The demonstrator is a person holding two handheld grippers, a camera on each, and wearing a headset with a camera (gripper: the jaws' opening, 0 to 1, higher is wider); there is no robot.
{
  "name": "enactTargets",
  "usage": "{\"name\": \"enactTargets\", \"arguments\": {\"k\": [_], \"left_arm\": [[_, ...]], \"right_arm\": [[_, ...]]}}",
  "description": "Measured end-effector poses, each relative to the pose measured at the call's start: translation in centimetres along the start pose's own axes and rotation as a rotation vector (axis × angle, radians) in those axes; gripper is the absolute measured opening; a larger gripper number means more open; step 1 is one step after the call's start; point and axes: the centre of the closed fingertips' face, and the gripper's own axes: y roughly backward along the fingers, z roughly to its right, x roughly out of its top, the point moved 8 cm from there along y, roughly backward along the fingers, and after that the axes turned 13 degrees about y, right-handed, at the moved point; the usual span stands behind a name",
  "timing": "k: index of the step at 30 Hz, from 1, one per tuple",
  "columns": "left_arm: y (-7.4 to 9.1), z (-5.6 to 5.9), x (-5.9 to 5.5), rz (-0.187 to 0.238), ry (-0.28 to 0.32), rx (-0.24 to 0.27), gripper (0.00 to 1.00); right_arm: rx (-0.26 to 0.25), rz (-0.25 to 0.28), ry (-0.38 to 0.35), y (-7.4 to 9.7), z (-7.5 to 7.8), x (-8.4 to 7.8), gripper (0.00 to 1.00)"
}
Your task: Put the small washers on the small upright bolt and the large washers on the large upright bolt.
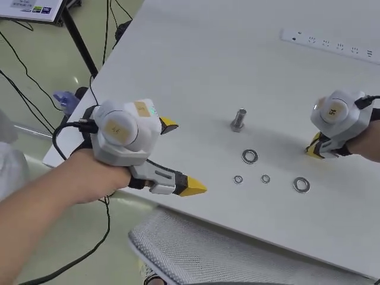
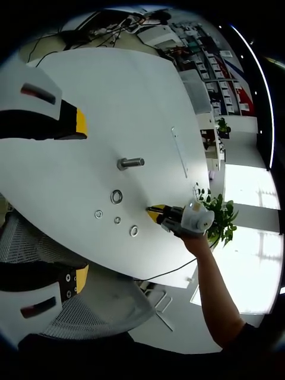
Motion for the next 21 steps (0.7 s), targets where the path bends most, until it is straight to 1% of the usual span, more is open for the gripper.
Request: {"name": "enactTargets", "arguments": {"k": [13,16,19,21], "left_arm": [[0.38,0.15,0.05,0.003,0.001,-0.003,0.83],[0.42,0.19,-0.07,0.000,0.003,-0.004,0.82],[0.41,0.19,-0.27,-0.005,0.004,-0.002,0.82],[0.42,0.18,-0.35,-0.004,0.006,-0.002,0.82]], "right_arm": [[-0.002,-0.002,0.006,0.07,0.15,0.23,0.13],[0.002,0.004,-0.007,0.10,0.22,0.22,0.14],[-0.005,0.011,-0.010,0.15,0.27,0.15,0.17],[-0.001,0.010,-0.010,0.16,0.25,0.07,0.19]]}}
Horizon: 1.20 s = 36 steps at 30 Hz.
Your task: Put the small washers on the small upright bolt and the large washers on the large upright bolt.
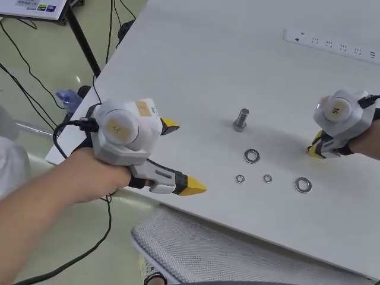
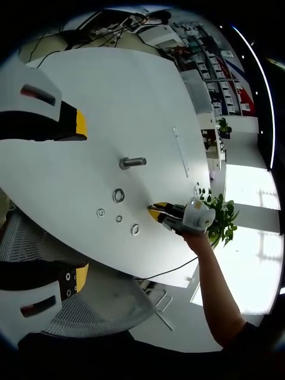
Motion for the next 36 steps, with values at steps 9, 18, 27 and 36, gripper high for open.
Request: {"name": "enactTargets", "arguments": {"k": [9,18,27,36], "left_arm": [[0.3,0.0,0.1,0.007,0.001,0.001,0.82],[0.3,0.1,0.2,0.011,-0.006,0.001,0.82],[0.3,0.3,0.4,0.010,-0.012,-0.003,0.81],[0.5,0.4,1.0,0.014,-0.023,-0.002,0.80]], "right_arm": [[0.010,0.017,0.000,0.2,0.0,0.1,0.30],[0.019,0.030,-0.019,0.9,0.2,0.2,0.29],[0.019,0.043,-0.029,2.3,0.6,0.7,0.29],[0.010,0.061,0.012,3.9,0.5,2.4,0.28]]}}
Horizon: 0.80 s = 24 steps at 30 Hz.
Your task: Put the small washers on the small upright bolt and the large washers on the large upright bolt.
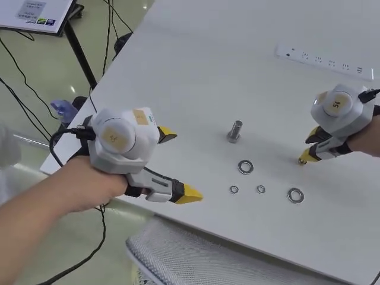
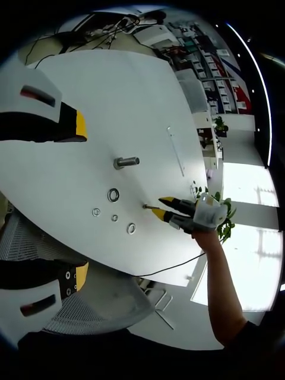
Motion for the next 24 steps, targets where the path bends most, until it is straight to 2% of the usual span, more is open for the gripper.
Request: {"name": "enactTargets", "arguments": {"k": [10,14,24], "left_arm": [[0.1,0.2,0.6,0.015,-0.006,0.004,0.81],[0.1,0.5,0.7,0.014,-0.009,0.001,0.81],[0.1,0.5,0.4,0.011,-0.012,-0.005,0.81]], "right_arm": [[0.006,0.023,0.061,0.5,-0.7,2.1,0.28],[0.014,0.048,0.096,0.3,-1.6,3.3,0.28],[0.029,0.090,0.143,-0.4,-3.6,4.9,0.28]]}}
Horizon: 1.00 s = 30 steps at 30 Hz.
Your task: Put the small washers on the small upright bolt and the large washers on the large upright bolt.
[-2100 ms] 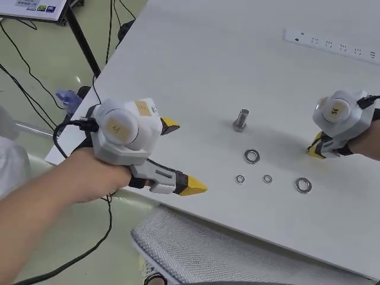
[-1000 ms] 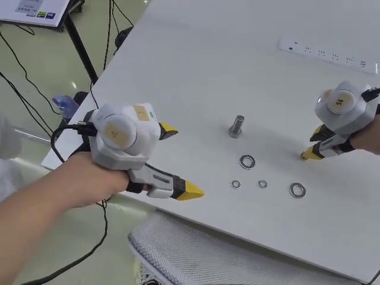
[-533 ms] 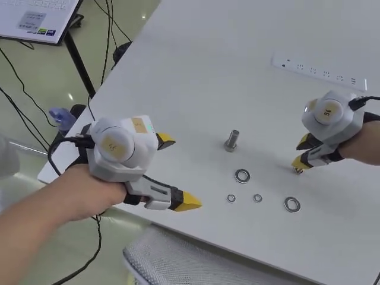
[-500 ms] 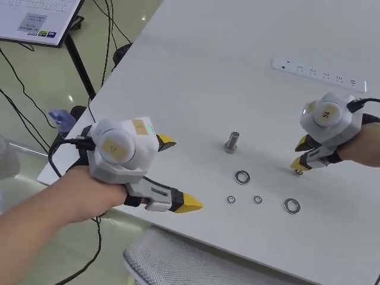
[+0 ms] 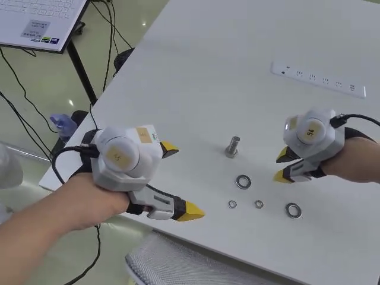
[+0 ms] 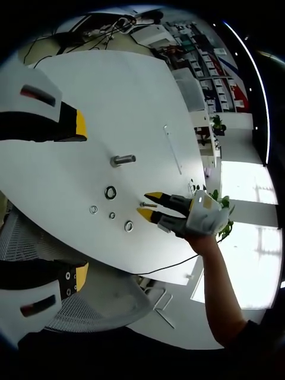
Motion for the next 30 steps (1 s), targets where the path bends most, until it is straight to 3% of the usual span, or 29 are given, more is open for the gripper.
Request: {"name": "enactTargets", "arguments": {"k": [14,23,30], "left_arm": [[0.0,0.1,0.2,0.018,-0.006,0.001,0.81],[-0.1,0.1,0.3,0.045,-0.008,0.010,0.84],[-0.5,0.0,0.0,0.042,-0.009,0.017,0.85]], "right_arm": [[0.032,0.018,-0.005,-1.6,-3.1,0.8,0.28],[0.033,0.018,-0.024,-3.3,-4.1,0.3,0.27],[0.023,0.005,-0.041,-4.8,-4.6,-0.1,0.27]]}}
